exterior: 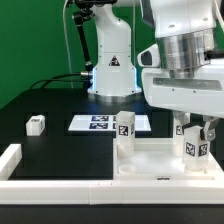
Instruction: Assemble square table
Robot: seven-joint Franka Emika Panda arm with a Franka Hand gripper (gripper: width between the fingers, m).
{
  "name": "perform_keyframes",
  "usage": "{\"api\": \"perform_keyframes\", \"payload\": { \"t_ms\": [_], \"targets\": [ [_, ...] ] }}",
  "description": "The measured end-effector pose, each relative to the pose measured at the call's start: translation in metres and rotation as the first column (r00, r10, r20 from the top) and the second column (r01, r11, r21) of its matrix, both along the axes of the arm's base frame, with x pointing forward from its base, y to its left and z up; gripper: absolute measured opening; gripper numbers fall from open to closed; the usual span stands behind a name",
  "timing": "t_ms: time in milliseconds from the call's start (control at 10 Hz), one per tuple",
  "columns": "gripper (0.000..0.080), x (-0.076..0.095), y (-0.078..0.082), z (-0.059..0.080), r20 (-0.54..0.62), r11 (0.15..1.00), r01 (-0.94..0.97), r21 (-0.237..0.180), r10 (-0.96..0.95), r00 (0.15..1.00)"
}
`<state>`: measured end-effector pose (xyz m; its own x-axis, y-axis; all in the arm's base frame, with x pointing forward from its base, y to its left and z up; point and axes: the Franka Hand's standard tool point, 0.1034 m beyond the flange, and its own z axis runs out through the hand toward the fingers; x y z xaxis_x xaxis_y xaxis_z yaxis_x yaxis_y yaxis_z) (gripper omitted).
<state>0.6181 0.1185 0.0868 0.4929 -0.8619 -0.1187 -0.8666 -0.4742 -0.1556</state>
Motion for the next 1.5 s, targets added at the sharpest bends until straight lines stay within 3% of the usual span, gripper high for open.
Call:
{"api": "perform_keyframes", "payload": {
  "t_ms": [400, 500, 600, 800, 1100, 1200, 1400, 1500],
  "targets": [
    [0.031, 0.001, 0.0, 0.0, -0.006, 0.997, 0.073, 0.013, -0.073, 0.997],
    [0.0477, 0.0, 0.001, 0.0, 0.003, 1.0, 0.021, 0.006, -0.021, 1.0],
    [0.0615, 0.0, 0.005, -0.001, 0.03, 0.988, -0.156, -0.015, 0.157, 0.987],
    [0.0639, 0.0, 0.009, -0.003, 0.064, 0.915, -0.399, -0.056, 0.402, 0.913],
    [0.0648, 0.0, 0.008, -0.003, 0.085, 0.825, -0.559, -0.086, 0.565, 0.821],
    [0.0649, 0.0, 0.006, -0.004, 0.09, 0.749, -0.653, -0.11, 0.662, 0.744],
    [0.0649, 0.0, 0.003, -0.005, 0.069, 0.506, -0.842, -0.187, 0.862, 0.503],
    [0.0649, 0.001, 0.003, -0.007, 0.052, 0.338, -0.913, -0.228, 0.941, 0.335]
  ]
}}
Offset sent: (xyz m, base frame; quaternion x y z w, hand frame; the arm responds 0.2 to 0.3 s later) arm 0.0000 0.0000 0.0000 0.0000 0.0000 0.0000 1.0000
